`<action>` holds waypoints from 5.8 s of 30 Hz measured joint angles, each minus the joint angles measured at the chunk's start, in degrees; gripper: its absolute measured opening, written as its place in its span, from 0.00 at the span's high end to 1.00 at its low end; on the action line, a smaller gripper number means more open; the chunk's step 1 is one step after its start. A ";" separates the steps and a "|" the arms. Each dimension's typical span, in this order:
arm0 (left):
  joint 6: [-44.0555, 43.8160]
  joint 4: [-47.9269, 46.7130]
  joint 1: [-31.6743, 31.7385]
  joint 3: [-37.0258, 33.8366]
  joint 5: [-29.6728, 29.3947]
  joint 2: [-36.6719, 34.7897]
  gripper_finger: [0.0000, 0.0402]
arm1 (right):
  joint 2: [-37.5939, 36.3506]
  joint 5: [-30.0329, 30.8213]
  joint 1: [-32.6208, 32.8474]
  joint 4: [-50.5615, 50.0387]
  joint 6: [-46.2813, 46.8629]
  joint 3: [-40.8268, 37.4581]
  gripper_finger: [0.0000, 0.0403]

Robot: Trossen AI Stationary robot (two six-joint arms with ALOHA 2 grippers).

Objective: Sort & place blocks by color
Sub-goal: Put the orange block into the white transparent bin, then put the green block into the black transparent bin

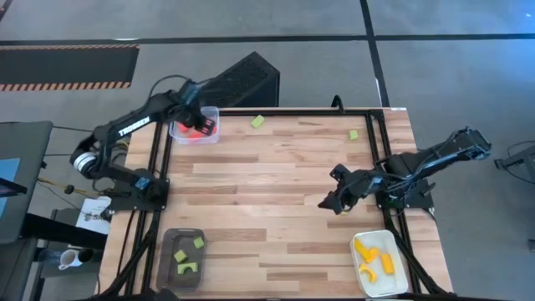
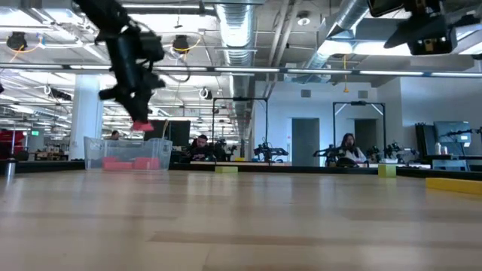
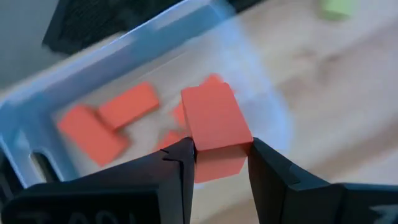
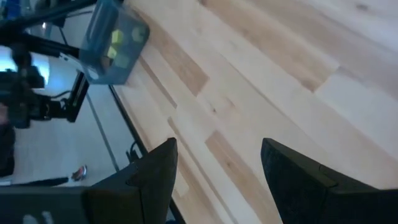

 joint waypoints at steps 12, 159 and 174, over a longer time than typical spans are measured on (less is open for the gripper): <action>-1.41 8.11 6.28 -6.14 -6.35 7.34 0.65 | 0.00 -0.55 -2.44 0.79 -1.83 0.00 0.37; -59.36 -3.34 -97.19 -15.25 14.86 -8.13 0.77 | 0.00 -4.95 -34.11 16.12 -27.06 -0.02 0.37; -51.40 -3.35 -97.08 -15.41 16.91 -2.80 0.59 | 0.00 -6.76 -33.52 15.52 -26.53 -0.02 0.37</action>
